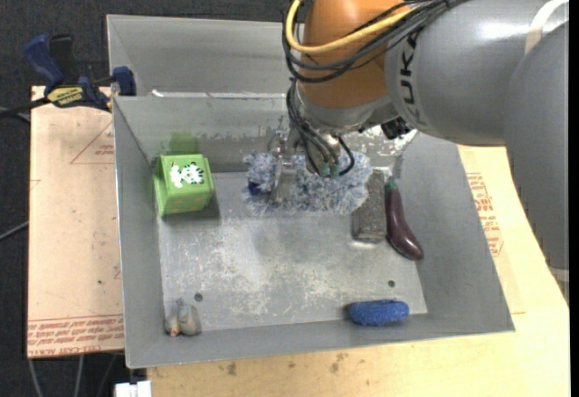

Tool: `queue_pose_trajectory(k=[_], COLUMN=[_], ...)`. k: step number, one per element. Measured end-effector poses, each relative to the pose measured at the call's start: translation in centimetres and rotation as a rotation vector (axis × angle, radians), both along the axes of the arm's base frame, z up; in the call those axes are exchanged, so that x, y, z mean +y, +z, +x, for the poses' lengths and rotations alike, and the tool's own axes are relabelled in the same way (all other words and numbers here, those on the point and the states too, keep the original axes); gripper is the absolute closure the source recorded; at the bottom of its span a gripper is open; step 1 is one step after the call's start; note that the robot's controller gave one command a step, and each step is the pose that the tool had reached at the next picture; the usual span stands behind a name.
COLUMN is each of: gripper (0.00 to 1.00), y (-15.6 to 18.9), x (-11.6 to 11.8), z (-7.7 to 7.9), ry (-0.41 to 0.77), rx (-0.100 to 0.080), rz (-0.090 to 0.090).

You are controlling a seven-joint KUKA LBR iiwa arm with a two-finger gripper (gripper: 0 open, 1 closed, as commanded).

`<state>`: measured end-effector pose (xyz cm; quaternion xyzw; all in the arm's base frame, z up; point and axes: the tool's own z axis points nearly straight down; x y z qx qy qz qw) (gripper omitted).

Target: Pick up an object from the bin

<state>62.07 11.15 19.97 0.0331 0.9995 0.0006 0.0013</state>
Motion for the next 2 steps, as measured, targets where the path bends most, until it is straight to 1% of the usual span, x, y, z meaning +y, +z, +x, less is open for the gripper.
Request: queue_pose_trajectory(k=[1,2], gripper=[1.00,1.00], y=[0.0,3.8], x=[0.0,0.0], z=[0.0,1.3], ry=[0.000,-0.005], rx=[0.000,0.005], rz=[0.000,0.000])
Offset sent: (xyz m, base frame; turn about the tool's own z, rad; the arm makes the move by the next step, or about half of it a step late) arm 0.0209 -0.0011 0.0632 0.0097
